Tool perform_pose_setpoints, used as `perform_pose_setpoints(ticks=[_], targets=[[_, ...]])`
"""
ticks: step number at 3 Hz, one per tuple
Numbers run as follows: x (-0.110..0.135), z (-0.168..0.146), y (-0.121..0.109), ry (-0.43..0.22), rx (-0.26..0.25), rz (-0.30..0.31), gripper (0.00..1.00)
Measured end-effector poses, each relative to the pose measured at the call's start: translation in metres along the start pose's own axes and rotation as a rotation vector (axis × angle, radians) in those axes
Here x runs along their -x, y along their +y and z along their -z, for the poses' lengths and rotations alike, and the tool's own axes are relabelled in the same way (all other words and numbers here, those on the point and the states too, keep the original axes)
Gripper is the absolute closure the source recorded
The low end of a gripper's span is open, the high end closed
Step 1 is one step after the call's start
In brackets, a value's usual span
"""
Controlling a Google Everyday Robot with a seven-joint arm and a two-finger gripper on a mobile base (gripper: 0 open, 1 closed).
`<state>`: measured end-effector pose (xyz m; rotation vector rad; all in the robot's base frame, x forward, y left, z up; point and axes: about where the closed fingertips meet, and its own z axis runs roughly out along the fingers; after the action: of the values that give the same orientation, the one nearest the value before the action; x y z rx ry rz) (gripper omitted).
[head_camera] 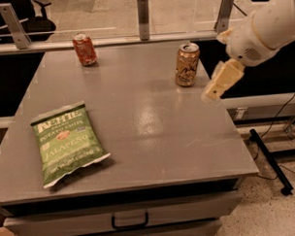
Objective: Pick orange can
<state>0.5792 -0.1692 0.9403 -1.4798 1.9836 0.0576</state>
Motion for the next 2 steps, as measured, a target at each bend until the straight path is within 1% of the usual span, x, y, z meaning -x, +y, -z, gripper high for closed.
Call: perform_pose_setpoints(ticks=[1,2], targets=[[0.004,-0.034,-0.032,-0.082,-0.049,-0.063,0.00],[0.001,-0.060,-0.055,-0.164,-0.063,-0.160,0.00]])
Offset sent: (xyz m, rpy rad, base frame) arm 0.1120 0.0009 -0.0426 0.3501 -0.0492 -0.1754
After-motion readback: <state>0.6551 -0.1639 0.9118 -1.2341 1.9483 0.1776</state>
